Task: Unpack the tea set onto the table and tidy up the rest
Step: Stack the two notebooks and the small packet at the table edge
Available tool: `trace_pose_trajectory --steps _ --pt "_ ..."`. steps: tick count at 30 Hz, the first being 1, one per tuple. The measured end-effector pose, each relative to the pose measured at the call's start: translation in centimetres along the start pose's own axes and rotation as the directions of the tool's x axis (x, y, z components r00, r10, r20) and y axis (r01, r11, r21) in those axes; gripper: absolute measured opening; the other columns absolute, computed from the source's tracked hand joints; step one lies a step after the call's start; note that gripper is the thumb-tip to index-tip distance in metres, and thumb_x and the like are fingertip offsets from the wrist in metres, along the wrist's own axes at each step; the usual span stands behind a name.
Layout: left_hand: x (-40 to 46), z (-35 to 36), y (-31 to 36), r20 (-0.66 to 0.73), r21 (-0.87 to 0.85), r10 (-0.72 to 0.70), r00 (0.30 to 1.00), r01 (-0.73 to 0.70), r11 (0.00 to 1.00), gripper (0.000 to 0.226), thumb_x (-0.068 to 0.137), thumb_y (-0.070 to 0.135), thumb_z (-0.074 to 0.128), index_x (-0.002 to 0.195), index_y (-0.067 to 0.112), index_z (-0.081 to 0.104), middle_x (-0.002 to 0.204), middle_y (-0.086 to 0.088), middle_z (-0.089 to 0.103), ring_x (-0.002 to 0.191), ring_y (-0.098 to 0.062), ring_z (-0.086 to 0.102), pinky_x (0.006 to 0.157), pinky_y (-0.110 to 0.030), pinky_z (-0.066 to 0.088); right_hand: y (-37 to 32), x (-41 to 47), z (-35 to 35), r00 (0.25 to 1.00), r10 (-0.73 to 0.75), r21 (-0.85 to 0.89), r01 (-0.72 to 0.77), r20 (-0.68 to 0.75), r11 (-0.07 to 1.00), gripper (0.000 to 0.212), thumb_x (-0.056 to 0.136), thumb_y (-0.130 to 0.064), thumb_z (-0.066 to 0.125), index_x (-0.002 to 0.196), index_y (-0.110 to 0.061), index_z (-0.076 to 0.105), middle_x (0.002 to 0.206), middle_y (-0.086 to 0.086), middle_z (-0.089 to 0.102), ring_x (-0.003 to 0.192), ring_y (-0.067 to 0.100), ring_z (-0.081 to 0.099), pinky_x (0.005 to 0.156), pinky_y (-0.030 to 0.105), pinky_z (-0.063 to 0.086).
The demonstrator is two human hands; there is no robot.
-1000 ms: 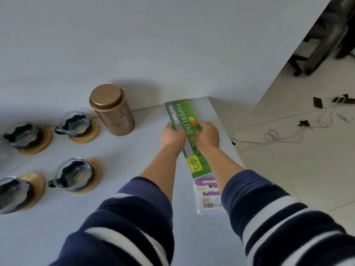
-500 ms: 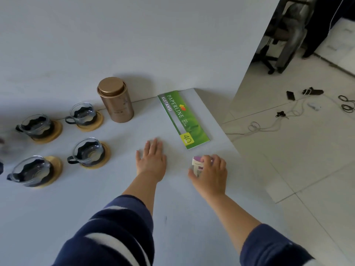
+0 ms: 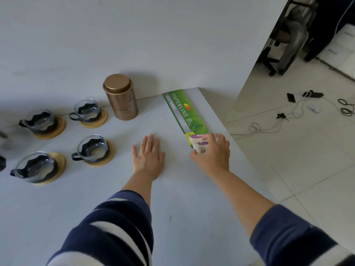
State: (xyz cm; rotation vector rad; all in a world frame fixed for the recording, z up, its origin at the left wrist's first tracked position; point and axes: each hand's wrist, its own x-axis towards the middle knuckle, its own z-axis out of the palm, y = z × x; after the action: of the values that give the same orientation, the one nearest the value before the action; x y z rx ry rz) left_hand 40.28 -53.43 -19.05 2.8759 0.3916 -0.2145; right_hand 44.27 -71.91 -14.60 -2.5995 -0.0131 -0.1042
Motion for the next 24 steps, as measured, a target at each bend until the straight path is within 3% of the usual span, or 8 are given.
trace_pose_trajectory --steps 4,10,13,18,21,24 --pt "0.5 0.6 -0.8 -0.054 0.008 0.023 0.998 -0.023 1.0 0.063 0.098 0.048 0.016 0.155 0.027 0.002 0.163 0.004 -0.007 0.15 -0.014 -0.011 0.12 -0.05 -0.006 -2.9 6.8 2.1 0.99 -0.055 -0.018 0.058 0.13 0.998 0.046 0.071 -0.035 0.071 0.112 -0.02 0.056 0.126 0.008 0.043 0.116 0.032 0.042 0.096 0.036 0.039" --pt "1.1 1.0 -1.1 -0.087 -0.026 0.005 0.996 -0.007 1.0 0.066 0.095 0.052 0.018 0.154 0.032 -0.005 0.161 0.009 -0.014 0.147 -0.01 -0.018 0.119 -0.048 -0.011 -7.2 16.6 7.6 0.983 -0.141 0.034 0.138 0.114 0.99 0.042 0.072 -0.03 0.072 0.11 -0.018 0.057 0.125 0.009 0.044 0.112 0.033 0.046 0.09 0.037 0.045" --pt "1.0 1.2 -1.3 -0.114 -0.056 -0.004 0.993 -0.002 0.998 0.066 0.094 0.052 0.02 0.154 0.034 -0.001 0.161 0.01 -0.011 0.147 -0.009 -0.017 0.118 -0.046 -0.012 -8.2 20.4 9.6 0.975 -0.199 -0.016 0.201 0.095 0.979 0.034 0.079 -0.031 0.068 0.11 -0.016 0.061 0.127 0.011 0.046 0.114 0.034 0.046 0.09 0.038 0.045" --pt "1.2 1.6 -1.4 -0.142 -0.069 -0.003 0.99 -0.007 0.998 0.067 0.092 0.052 0.024 0.154 0.034 0.008 0.162 0.01 -0.002 0.148 -0.01 -0.011 0.118 -0.047 -0.007 -7.4 22.5 12.0 0.942 -0.313 -0.092 0.325 0.123 0.941 0.041 0.086 -0.037 0.06 0.121 -0.018 0.058 0.136 0.012 0.045 0.117 0.037 0.048 0.096 0.04 0.043" --pt "1.0 1.5 -1.3 -0.148 -0.074 -0.002 0.989 -0.009 0.997 0.067 0.091 0.052 0.025 0.154 0.032 0.014 0.162 0.009 0.004 0.148 -0.01 -0.006 0.118 -0.048 -0.004 -7.6 22.4 11.3 0.936 -0.278 -0.192 0.32 0.215 0.928 0.051 0.087 -0.05 0.054 0.131 -0.025 0.05 0.147 0.009 0.035 0.132 0.036 0.037 0.11 0.047 0.029" --pt "1.3 1.1 -1.3 -0.098 -0.053 -0.01 0.995 0.005 0.999 0.067 0.091 0.052 0.017 0.154 0.034 0.001 0.161 0.01 -0.01 0.148 -0.009 -0.015 0.118 -0.047 -0.01 -7.4 20.3 9.2 0.905 -0.214 -0.228 0.31 0.367 0.923 0.066 0.091 -0.059 0.042 0.149 -0.041 0.018 0.162 0.001 0.003 0.148 0.034 0.001 0.115 0.058 0.0"
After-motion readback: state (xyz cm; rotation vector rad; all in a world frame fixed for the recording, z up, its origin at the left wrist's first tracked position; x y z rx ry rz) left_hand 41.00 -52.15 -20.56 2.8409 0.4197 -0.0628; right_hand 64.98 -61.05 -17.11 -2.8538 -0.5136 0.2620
